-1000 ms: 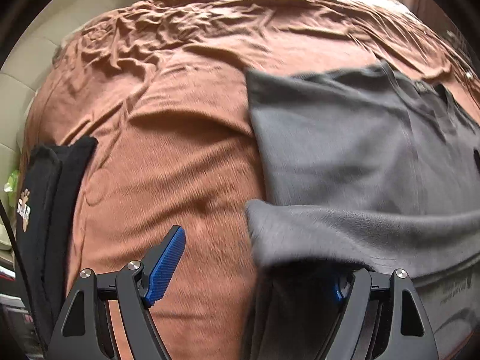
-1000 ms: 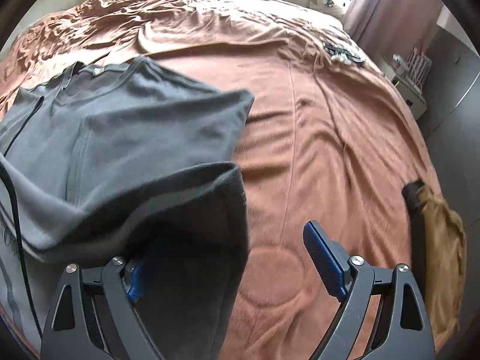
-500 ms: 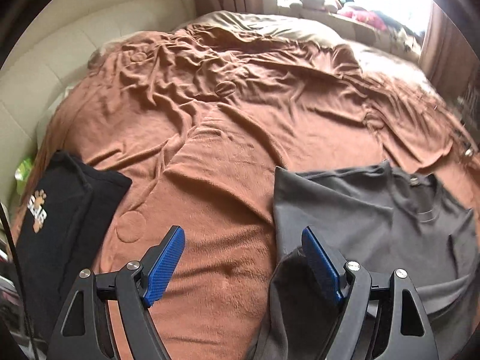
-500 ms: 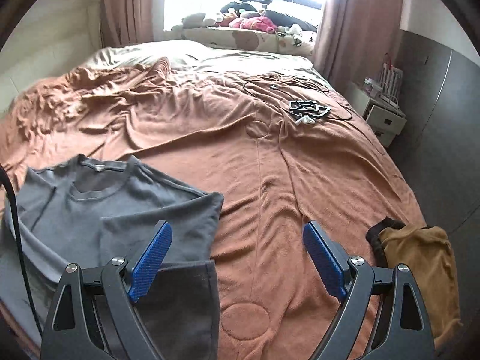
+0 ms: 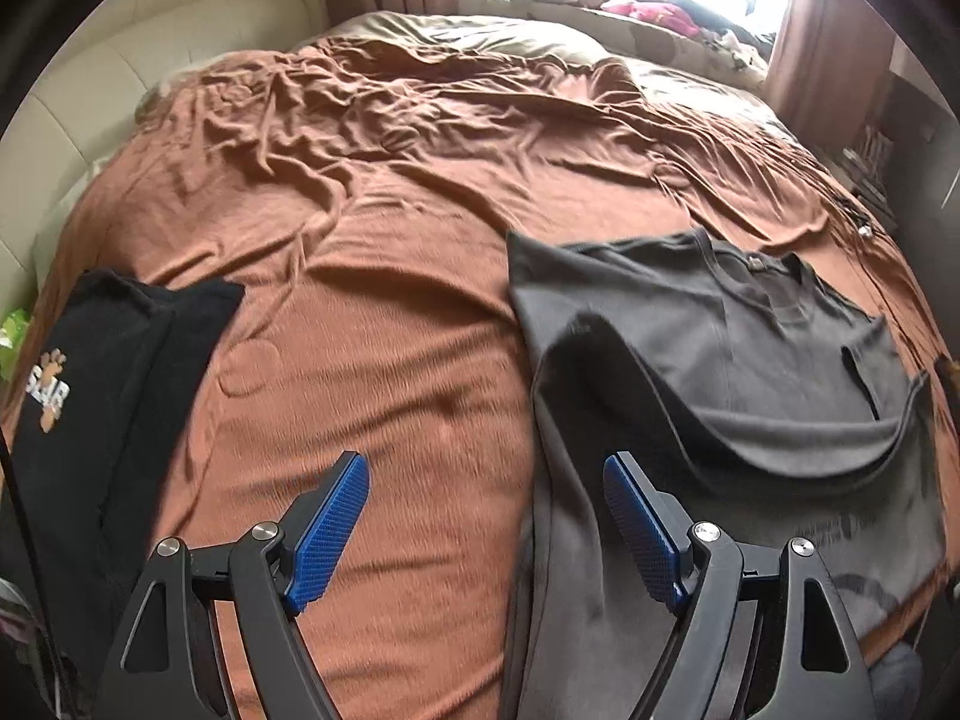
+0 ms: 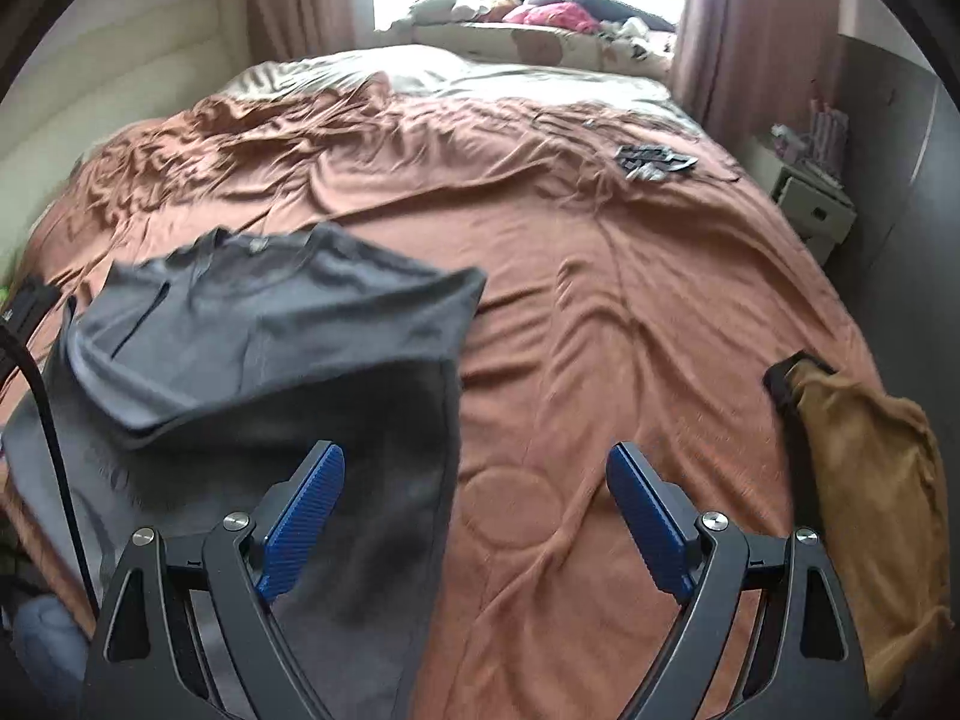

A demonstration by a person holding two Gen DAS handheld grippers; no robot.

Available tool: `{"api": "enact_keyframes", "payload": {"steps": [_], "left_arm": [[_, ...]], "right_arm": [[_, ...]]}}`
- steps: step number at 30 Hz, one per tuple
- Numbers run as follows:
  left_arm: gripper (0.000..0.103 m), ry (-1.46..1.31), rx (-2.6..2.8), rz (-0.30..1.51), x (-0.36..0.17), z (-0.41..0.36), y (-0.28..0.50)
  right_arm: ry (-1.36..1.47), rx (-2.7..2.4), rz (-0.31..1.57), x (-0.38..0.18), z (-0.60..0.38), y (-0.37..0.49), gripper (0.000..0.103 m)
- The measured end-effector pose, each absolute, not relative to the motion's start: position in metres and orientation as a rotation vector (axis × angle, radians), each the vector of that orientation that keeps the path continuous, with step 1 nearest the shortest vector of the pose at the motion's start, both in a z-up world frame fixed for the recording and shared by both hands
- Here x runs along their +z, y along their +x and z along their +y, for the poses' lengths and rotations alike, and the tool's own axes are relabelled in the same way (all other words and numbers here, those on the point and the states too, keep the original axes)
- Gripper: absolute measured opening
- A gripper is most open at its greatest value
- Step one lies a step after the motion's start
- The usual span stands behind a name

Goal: Fold small clothes
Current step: 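Move both grippers to the new folded edge and pinch it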

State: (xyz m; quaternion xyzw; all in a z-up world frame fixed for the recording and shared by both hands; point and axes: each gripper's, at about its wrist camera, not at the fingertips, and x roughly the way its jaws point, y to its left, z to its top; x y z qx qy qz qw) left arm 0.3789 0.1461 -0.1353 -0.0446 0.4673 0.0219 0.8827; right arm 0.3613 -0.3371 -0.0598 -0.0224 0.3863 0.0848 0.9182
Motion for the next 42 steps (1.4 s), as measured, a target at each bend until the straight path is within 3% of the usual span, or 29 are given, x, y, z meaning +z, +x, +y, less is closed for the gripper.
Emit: {"api": "enact_keyframes", "payload": {"steps": [3,6,8,15,20,26,30,32,36,42], "left_arm": [[0.080,-0.111,0.034,0.969,-0.141,0.154,0.370],[0.065,-0.127,0.029,0.991,-0.149,0.162,0.369],[0.062,-0.133,0.015,1.001,-0.154,0.162,0.370],[0.061,-0.116,-0.048,1.012,-0.165,0.143,0.393],[0.061,-0.133,-0.065,1.031,-0.175,0.136,0.421],[0.060,-0.130,-0.083,1.036,-0.181,0.133,0.443],[0.051,-0.118,-0.087,1.037,-0.181,0.131,0.457],[0.046,-0.127,-0.098,1.037,-0.182,0.129,0.464],[0.038,-0.126,-0.109,1.049,-0.189,0.125,0.478],[0.035,-0.120,-0.134,1.058,-0.198,0.120,0.494]], "right_arm": [[-0.035,0.177,0.811,-0.062,-0.341,0.363,0.088],[-0.030,0.180,0.822,-0.066,-0.341,0.366,0.088],[-0.028,0.183,0.834,-0.070,-0.338,0.371,0.082],[-0.016,0.197,0.864,-0.082,-0.330,0.391,0.076],[-0.007,0.212,0.864,-0.086,-0.324,0.408,0.066],[0.022,0.193,0.883,-0.098,-0.320,0.434,0.065],[0.041,0.209,0.911,-0.111,-0.316,0.451,0.065],[0.056,0.228,0.928,-0.117,-0.313,0.457,0.053],[0.039,0.234,0.930,-0.121,-0.308,0.465,0.047],[0.043,0.234,0.934,-0.124,-0.306,0.474,0.046]]}}
